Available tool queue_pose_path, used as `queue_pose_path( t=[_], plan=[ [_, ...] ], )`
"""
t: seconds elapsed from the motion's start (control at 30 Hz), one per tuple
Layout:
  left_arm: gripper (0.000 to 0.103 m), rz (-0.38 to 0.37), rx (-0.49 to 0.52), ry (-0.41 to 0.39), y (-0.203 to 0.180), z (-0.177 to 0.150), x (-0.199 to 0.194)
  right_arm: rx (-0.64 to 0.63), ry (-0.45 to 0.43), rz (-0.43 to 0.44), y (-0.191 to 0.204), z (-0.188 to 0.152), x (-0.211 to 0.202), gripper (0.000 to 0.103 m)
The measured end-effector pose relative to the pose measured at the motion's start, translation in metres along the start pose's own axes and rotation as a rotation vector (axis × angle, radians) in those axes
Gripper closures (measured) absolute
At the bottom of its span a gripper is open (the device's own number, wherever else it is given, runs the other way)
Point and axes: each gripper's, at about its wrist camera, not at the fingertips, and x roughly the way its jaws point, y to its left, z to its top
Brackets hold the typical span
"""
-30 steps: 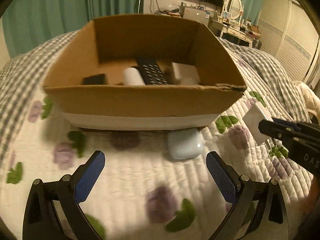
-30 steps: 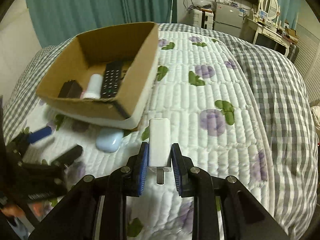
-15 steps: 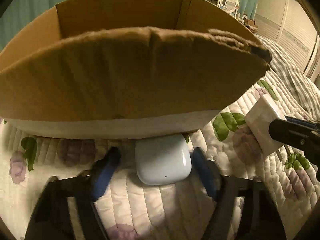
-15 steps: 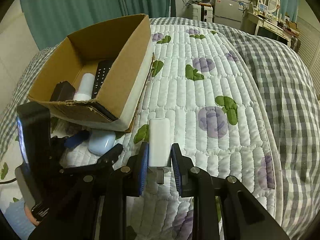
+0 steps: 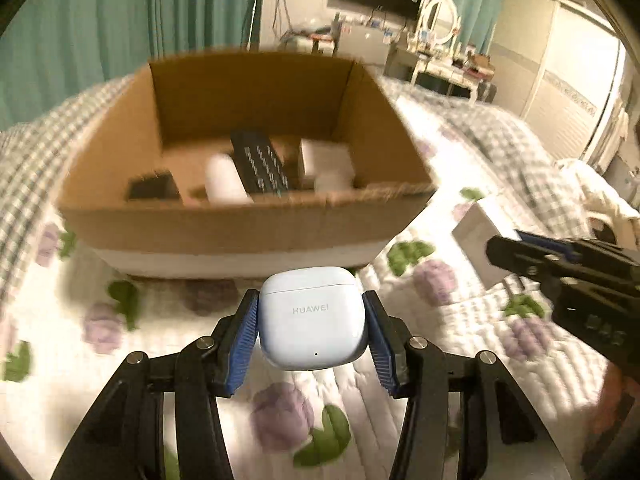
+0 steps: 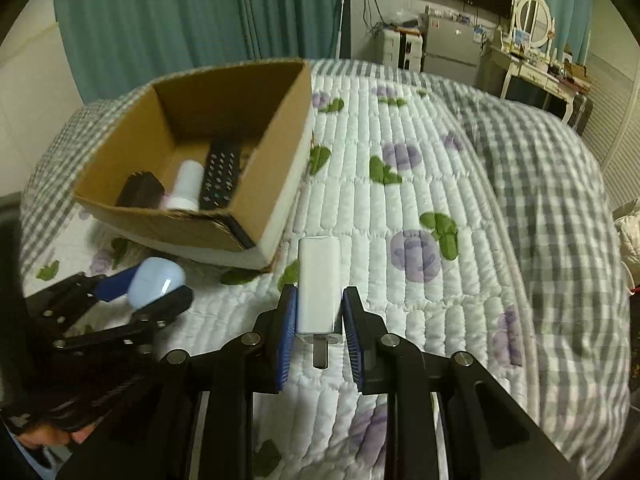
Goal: Organize rigid objects
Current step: 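Grasp the small white adapter with the right tool while the left grasps the blue earbud case, then drop the earbud case and small adapter into the box, opening both tools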
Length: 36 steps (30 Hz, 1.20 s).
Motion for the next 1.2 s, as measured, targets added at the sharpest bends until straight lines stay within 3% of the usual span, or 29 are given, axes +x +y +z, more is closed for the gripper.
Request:
queue_pose_path(
  t=[0.23, 0.5, 0.83, 1.2],
  plan=[
    [0.051, 0.015, 0.022, -0.117, 0.01, 0.035, -0.063, -0.038, -0.093, -0.001, 0.021, 0.025, -0.046, 0.081],
    [0.051, 0.091, 0.026, -0.214, 0.037, 0.085, -0.088, -0.096, -0.198, 0.058, 0.057, 0.084, -0.073, 0.081],
    [0.051, 0.175, 0.009, -0.209, 0.076, 0.145, -0.017, -0.129, -0.231, 0.09, 0.077, 0.146, -0.031, 0.081],
    [0.051, 0.149, 0.023, -0.096, 0.079, 0.141, 0.056, -0.129, -0.158, 0.098, 0.06, 0.143, 0.037, 0.081]
  ],
)
